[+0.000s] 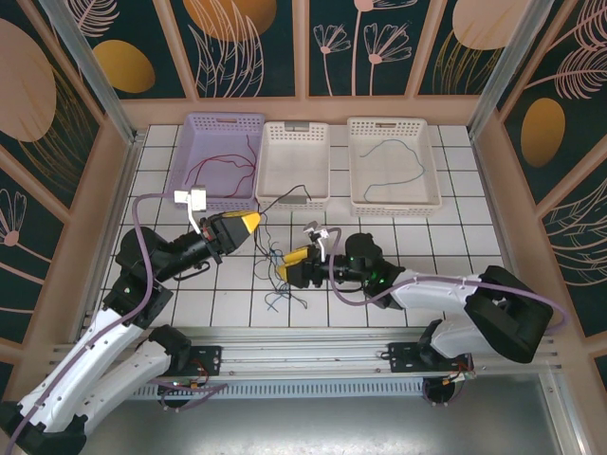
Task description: Untangle the cables
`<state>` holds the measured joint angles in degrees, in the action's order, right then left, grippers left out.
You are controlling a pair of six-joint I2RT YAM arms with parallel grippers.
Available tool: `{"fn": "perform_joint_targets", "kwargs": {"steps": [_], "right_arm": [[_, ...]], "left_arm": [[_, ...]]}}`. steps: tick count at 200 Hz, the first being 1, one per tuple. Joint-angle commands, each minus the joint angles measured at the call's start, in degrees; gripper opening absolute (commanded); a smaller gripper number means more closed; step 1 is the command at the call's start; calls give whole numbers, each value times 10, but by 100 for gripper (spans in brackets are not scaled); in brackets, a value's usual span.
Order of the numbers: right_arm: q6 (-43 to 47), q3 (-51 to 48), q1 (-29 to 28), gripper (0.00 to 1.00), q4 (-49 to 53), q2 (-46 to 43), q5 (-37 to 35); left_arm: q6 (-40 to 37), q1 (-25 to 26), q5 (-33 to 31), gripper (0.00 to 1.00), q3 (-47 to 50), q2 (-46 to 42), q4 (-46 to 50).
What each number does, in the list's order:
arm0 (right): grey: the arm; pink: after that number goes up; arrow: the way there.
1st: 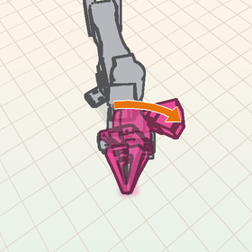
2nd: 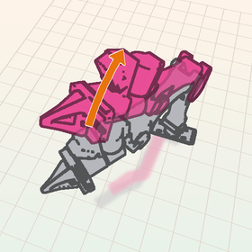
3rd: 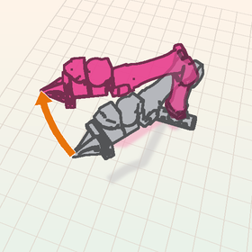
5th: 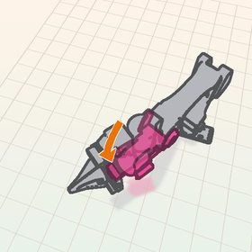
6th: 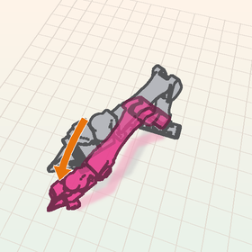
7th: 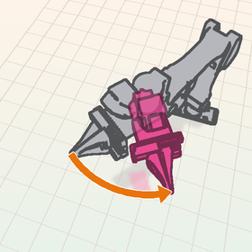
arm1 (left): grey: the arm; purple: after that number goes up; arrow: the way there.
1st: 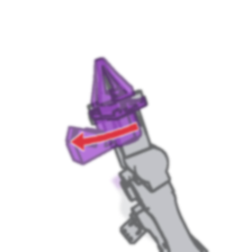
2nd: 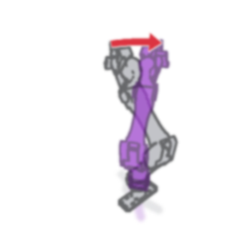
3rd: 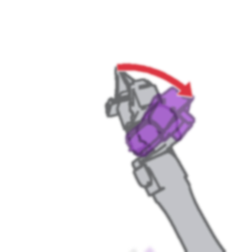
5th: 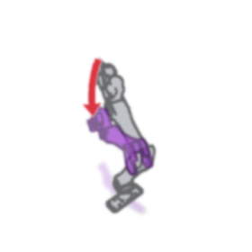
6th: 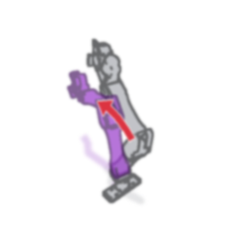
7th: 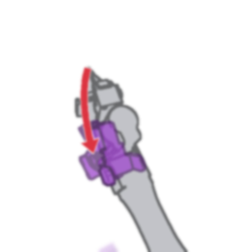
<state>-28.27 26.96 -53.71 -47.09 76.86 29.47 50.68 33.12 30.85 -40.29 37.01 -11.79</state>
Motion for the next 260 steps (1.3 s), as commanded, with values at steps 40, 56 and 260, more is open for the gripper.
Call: {"fn": "perform_joint_targets", "kwargs": {"steps": [40, 56, 260], "right_arm": [[-13, 31, -24, 37, -56, 47, 9], [-9, 28, -24, 31, -54, 44, 0], [-141, -183, 433, 0, 243, -180, -165]], "left_arm": [[-7, -1, -2, 0, 4, -4, -15], [-11, -1, -4, 0, 2, -9, -7], [-291, -1, -330, 0, -424, 19, 520]]}}
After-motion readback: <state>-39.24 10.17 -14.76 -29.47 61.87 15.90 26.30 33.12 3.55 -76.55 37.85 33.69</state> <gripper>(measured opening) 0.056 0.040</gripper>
